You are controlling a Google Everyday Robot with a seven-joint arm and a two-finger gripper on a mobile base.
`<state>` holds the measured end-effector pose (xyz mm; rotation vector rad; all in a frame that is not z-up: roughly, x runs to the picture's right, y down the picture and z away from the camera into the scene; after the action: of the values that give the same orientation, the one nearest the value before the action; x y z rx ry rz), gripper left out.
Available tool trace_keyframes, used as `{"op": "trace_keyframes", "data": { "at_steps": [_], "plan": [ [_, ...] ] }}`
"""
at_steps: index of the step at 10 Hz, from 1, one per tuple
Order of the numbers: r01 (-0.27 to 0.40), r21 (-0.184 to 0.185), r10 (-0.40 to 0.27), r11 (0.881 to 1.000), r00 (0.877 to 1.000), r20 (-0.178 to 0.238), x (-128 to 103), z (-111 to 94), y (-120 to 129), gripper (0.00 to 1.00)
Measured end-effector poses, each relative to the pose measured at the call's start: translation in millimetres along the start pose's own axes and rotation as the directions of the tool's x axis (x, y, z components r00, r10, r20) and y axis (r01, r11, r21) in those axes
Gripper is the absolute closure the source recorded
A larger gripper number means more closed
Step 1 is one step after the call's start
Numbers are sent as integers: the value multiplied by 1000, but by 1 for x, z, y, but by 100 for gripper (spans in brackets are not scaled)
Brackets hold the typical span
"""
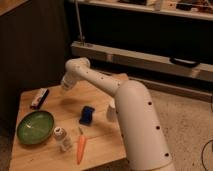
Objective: Push the eraser across the table
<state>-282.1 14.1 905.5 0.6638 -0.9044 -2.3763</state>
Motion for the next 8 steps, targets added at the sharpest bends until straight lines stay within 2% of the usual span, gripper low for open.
{"op": "trace_keyframes", "data": {
  "at_steps": [2,3,6,8],
  "plan": [
    [10,14,-9,1000,995,-95,20,14,-3,98],
    [20,23,-17,1000,993,-119,33,23,-5,98],
    [45,46,-38,998,990,-138,52,40,-11,98],
    [62,65,-53,996,990,-133,61,53,-19,98]
  ]
}}
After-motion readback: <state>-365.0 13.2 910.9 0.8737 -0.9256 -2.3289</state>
